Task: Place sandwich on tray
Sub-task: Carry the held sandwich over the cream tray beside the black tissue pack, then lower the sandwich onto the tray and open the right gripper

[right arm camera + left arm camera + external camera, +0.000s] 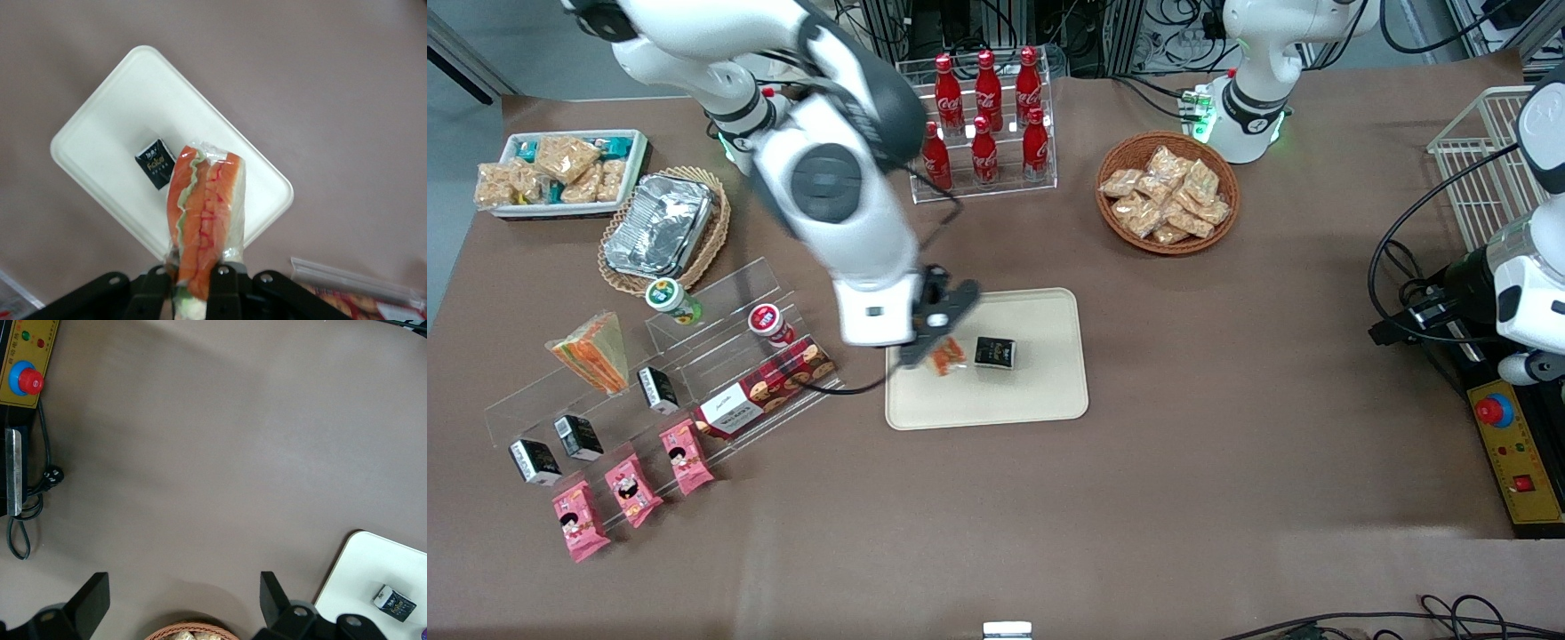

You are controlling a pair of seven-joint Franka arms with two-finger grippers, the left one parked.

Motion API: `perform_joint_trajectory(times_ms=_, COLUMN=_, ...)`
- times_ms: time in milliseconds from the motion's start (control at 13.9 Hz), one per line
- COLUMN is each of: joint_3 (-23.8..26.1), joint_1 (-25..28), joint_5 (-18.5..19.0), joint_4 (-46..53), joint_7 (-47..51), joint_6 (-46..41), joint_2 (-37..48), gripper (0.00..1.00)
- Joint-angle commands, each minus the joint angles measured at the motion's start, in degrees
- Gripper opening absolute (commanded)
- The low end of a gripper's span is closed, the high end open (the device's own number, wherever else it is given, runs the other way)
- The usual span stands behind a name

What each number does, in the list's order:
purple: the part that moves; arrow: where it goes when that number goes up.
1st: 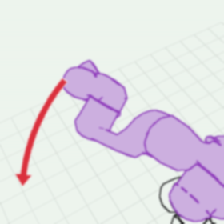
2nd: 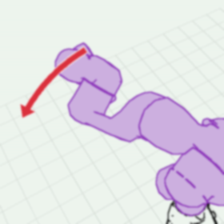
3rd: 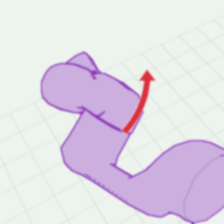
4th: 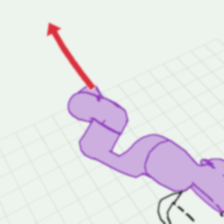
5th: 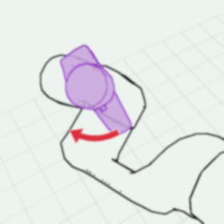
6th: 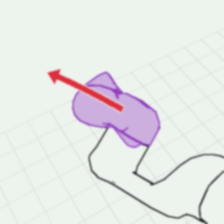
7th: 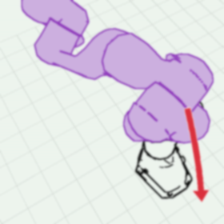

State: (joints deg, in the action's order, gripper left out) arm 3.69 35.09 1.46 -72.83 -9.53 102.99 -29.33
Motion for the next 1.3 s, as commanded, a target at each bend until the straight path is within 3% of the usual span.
perform_joint_trajectory(times_ms=0, joint_3=-0.3, joint_1=5.4, joint_5=7.8, joint_4=1.0, joint_7=-1.3, joint_6=5.4, joint_2=-5.5, gripper=0.15)
perform_joint_trajectory(times_ms=144, joint_3=-0.3, joint_1=6.7, joint_5=11.8, joint_4=0.6, joint_7=-2.0, joint_6=9.7, joint_2=-8.8, gripper=0.14)
perform_joint_trajectory(times_ms=432, joint_3=-0.4, joint_1=6.4, joint_5=12.9, joint_4=-5.1, joint_7=-10.1, joint_6=20.6, joint_2=-11.8, gripper=0.14)
perform_joint_trajectory(times_ms=720, joint_3=-0.4, joint_1=6.5, joint_5=15.2, joint_4=-5.4, joint_7=-11.5, joint_6=25.2, joint_2=-15.4, gripper=0.17)
perform_joint_trajectory(times_ms=864, joint_3=-0.4, joint_1=6.8, joint_5=15.2, joint_4=-5.5, joint_7=-10.5, joint_6=25.9, joint_2=-15.9, gripper=0.38)
perform_joint_trajectory(times_ms=936, joint_3=-0.4, joint_1=6.7, joint_5=14.6, joint_4=-5.5, joint_7=-10.1, joint_6=25.6, joint_2=-15.8, gripper=0.91)
perform_joint_trajectory(times_ms=1008, joint_3=-0.4, joint_1=6.0, joint_5=14.2, joint_4=-5.5, joint_7=-9.9, joint_6=25.3, joint_2=-15.6, gripper=1.00)
perform_joint_trajectory(times_ms=1224, joint_3=-0.3, joint_1=4.9, joint_5=8.4, joint_4=-5.4, joint_7=-9.9, joint_6=22.8, joint_2=-13.5, gripper=1.00)
